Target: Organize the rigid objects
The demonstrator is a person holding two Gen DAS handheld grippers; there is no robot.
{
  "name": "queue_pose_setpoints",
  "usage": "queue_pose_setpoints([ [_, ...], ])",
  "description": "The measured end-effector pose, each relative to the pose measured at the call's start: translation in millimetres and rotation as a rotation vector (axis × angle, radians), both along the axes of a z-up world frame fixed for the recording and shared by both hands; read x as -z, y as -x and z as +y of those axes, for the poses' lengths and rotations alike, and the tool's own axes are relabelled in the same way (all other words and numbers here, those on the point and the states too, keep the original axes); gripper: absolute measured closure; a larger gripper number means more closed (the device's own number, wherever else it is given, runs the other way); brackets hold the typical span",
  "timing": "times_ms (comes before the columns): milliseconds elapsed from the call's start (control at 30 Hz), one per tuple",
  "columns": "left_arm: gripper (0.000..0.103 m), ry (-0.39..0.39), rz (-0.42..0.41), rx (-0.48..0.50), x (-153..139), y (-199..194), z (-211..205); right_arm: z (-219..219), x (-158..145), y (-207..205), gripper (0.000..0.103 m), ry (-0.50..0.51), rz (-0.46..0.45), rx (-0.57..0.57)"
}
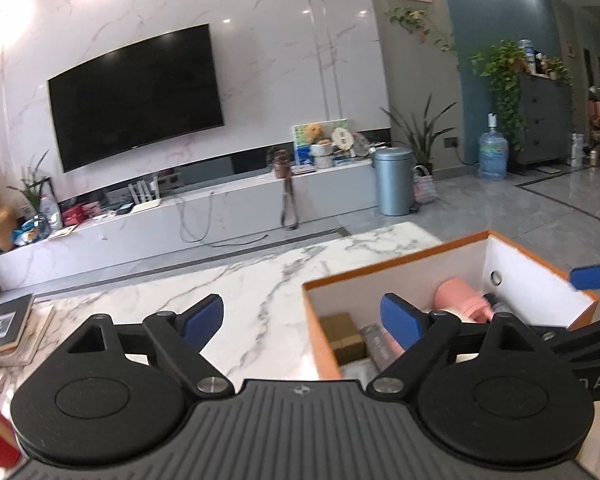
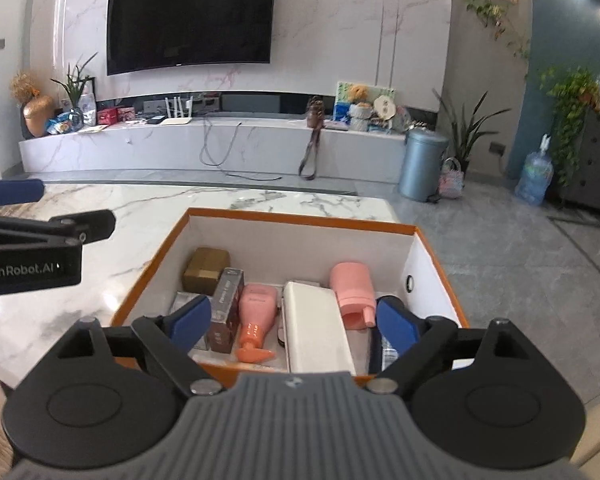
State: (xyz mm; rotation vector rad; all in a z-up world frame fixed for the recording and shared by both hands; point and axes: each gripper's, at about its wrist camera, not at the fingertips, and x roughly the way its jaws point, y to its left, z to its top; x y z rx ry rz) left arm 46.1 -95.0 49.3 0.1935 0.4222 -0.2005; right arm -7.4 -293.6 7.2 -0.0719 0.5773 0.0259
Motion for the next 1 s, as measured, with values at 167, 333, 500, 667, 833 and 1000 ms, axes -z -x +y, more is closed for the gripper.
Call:
queue_pose_setpoints([
  [167, 0.0, 0.021, 0.049, -0.033, 11, 7, 6, 4, 12, 12, 0.011, 0.012, -0.017, 0.038],
  [333, 0.0, 0.065, 0.116, -0.055, 22, 3, 14, 3, 26, 20, 0.009, -0.011, -0.027, 0.059],
  [500, 0.0, 0.069, 0.133, -0.068, 34, 10, 21, 6, 31, 19, 0.009, -0.001, -0.034, 0.054],
  [667, 0.0, 0.069, 0.137, -0.087, 42, 15, 26, 3, 38, 13, 0.009, -0.026, 0.009, 0.07],
  [833, 0.0, 0.073, 0.134, -0.083, 44, 19, 29, 4, 40, 12, 0.009, -0.027, 0.019, 0.075],
  [1000, 0.0, 0.061, 0.123, -0.078, 43, 20, 28, 3, 41, 12, 0.009, -0.028, 0.021, 0.076],
])
